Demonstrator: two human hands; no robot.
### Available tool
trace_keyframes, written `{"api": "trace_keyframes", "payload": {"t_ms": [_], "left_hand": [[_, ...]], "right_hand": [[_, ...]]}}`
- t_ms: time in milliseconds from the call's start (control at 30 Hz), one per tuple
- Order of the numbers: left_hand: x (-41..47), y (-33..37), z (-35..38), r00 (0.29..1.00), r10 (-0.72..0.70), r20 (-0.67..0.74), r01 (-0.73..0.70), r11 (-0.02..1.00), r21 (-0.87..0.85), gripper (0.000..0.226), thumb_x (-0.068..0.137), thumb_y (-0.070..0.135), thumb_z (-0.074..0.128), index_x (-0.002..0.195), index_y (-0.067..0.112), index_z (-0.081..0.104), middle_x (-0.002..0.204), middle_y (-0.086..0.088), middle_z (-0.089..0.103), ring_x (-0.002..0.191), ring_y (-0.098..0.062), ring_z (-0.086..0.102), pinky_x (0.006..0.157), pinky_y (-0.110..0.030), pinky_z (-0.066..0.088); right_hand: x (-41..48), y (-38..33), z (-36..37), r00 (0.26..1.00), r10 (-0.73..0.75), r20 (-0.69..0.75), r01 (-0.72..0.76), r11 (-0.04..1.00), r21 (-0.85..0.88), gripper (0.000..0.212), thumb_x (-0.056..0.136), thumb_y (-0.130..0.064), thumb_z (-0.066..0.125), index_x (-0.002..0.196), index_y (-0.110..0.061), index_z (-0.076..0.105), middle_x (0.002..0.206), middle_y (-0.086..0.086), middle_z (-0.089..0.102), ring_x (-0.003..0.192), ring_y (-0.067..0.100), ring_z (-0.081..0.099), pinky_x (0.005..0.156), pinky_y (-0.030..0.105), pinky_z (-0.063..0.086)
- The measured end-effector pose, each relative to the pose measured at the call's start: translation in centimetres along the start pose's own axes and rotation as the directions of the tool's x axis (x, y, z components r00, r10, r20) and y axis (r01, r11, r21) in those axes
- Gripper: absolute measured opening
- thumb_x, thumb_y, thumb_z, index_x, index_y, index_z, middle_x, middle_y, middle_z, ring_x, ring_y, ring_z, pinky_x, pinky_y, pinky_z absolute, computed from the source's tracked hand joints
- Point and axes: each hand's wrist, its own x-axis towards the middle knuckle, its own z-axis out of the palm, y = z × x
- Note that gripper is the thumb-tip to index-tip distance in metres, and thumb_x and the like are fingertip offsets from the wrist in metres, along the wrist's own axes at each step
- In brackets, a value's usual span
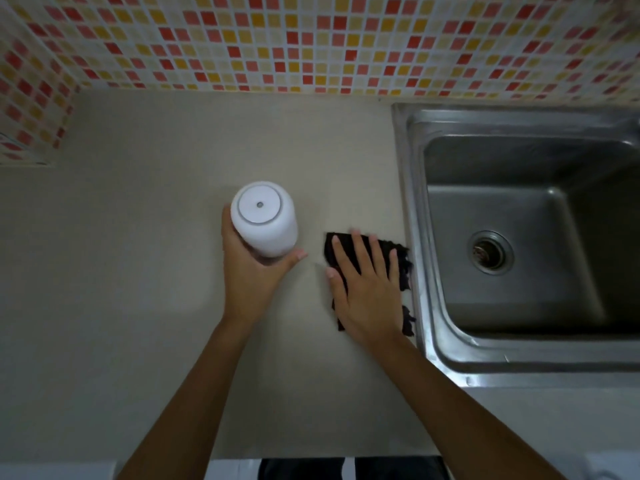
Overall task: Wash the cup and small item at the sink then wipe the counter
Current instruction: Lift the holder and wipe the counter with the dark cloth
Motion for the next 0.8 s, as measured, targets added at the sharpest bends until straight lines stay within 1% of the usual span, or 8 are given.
{"api": "trace_keyframes", "payload": {"t_ms": [100,167,233,333,467,533,633,800], "left_hand": [[-5.2,0.0,-0.3,0.964,-0.191,-0.184,0.202,0.978,0.045,0.072,0.076,0.022,0.078,0.136,0.015,0.039,0.132,-0.006,0.052,0.119,-0.014,0.052,0.103,-0.036,0.045],[-8.5,0.1,-0.1,0.982,-0.055,-0.182,0.086,0.983,0.164,0.034,0.087,0.017,0.067,0.118,0.019,0.055,0.110,-0.007,0.059,0.094,-0.011,0.059,0.086,-0.030,0.051],[-9.2,0.3,1.2,0.999,0.045,0.001,-0.044,0.976,0.213,0.018,0.090,0.010,0.058,0.104,0.021,0.062,0.100,-0.004,0.060,0.079,-0.007,0.057,0.074,-0.015,0.048],[-6.8,1.7,4.8,0.966,0.115,0.232,-0.184,0.935,0.304,0.023,0.095,0.009,0.050,0.113,0.014,0.063,0.114,0.000,0.058,0.092,-0.011,0.059,0.086,-0.018,0.047],[-2.8,2.8,8.9,0.922,0.073,0.380,-0.271,0.823,0.499,0.041,0.099,0.012,0.042,0.139,0.008,0.041,0.144,-0.011,0.040,0.126,-0.025,0.045,0.106,-0.032,0.038],[-1.5,3.1,9.3,0.920,-0.018,0.391,-0.246,0.753,0.611,0.039,0.098,0.014,0.045,0.136,0.007,0.044,0.138,-0.012,0.043,0.118,-0.027,0.050,0.096,-0.036,0.045],[-0.6,4.4,8.9,0.918,-0.069,0.392,-0.253,0.659,0.709,0.014,0.093,0.012,0.052,0.102,0.004,0.061,0.113,-0.014,0.052,0.099,-0.029,0.057,0.080,-0.037,0.048],[-0.7,8.1,8.2,0.878,0.048,0.475,-0.405,0.602,0.688,0.018,0.092,0.027,0.054,0.103,0.017,0.065,0.112,-0.006,0.056,0.107,-0.028,0.046,0.092,-0.037,0.040]], "right_hand": [[0.1,0.8,-1.2,0.996,0.083,-0.044,-0.060,0.922,0.381,0.047,0.102,-0.040,0.023,0.138,-0.026,0.049,0.151,-0.003,0.039,0.141,0.012,0.027,0.119,0.038,0.012],[0.2,2.4,-2.1,0.984,0.144,-0.107,-0.072,0.862,0.502,0.036,0.101,-0.028,0.039,0.130,-0.019,0.057,0.140,-0.001,0.051,0.131,0.014,0.041,0.114,0.029,0.025],[0.3,3.9,-2.9,0.970,0.163,-0.181,-0.078,0.911,0.404,0.030,0.097,-0.021,0.051,0.125,-0.015,0.061,0.130,0.002,0.058,0.121,0.022,0.049,0.106,0.026,0.032],[0.6,4.8,-3.7,0.973,0.186,-0.135,-0.157,0.967,0.198,0.036,0.091,-0.027,0.061,0.125,-0.014,0.060,0.124,0.005,0.061,0.112,0.029,0.053,0.096,0.039,0.038],[0.9,4.7,-4.9,0.977,0.213,0.007,-0.211,0.966,0.151,0.033,0.090,-0.028,0.061,0.119,-0.012,0.062,0.116,0.011,0.062,0.109,0.032,0.052,0.091,0.039,0.038],[1.4,4.7,-5.7,0.976,0.201,0.078,-0.211,0.966,0.152,0.021,0.091,-0.023,0.059,0.106,-0.010,0.066,0.108,0.012,0.063,0.104,0.032,0.054,0.087,0.035,0.040],[2.0,5.2,-7.1,0.974,0.167,0.155,-0.192,0.966,0.170,0.016,0.091,-0.019,0.060,0.094,-0.004,0.067,0.100,0.017,0.065,0.096,0.032,0.060,0.079,0.032,0.045],[0.6,7.1,-11.4,0.971,0.121,0.207,-0.188,0.920,0.344,0.016,0.094,-0.013,0.056,0.093,-0.001,0.067,0.097,0.015,0.064,0.090,0.026,0.062,0.066,0.019,0.037]]}}
